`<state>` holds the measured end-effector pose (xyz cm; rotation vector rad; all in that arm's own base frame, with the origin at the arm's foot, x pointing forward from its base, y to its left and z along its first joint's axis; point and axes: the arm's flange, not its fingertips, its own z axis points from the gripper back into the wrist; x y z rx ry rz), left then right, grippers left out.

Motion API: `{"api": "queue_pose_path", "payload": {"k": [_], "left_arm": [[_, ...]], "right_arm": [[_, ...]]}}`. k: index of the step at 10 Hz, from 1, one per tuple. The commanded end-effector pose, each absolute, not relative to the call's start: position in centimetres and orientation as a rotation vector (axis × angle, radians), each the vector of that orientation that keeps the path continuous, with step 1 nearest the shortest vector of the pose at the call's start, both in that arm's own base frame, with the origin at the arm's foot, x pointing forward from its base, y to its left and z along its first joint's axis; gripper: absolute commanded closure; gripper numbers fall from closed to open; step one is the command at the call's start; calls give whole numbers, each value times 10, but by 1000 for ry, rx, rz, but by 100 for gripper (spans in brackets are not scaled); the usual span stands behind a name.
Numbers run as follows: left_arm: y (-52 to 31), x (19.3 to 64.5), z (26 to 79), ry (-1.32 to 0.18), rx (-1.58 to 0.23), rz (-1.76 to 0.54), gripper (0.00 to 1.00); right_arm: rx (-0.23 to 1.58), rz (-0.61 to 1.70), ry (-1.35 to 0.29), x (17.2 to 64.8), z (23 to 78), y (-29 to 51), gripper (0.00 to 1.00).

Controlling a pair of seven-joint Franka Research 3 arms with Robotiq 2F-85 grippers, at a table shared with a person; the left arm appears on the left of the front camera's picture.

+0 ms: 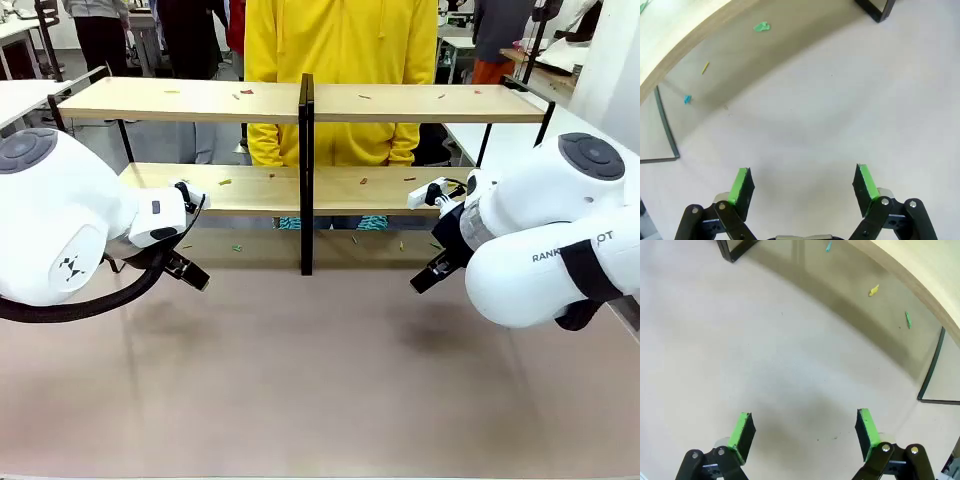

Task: Clean the shelves.
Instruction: Pick up the Duster when the human hands it over.

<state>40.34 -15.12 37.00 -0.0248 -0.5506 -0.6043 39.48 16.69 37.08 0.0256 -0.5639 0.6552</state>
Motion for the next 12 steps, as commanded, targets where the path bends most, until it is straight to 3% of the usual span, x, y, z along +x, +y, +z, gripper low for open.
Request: {"api": "queue_pose_path", "payload": {"k": [1,12], "left_arm": [[-151,403,370,-551,-25,-604,0],[-151,403,370,-551,-25,-604,0]], "right_arm": [[26,655,-564,395,371,167,0],[25,656,-564,395,371,167,0]]}}
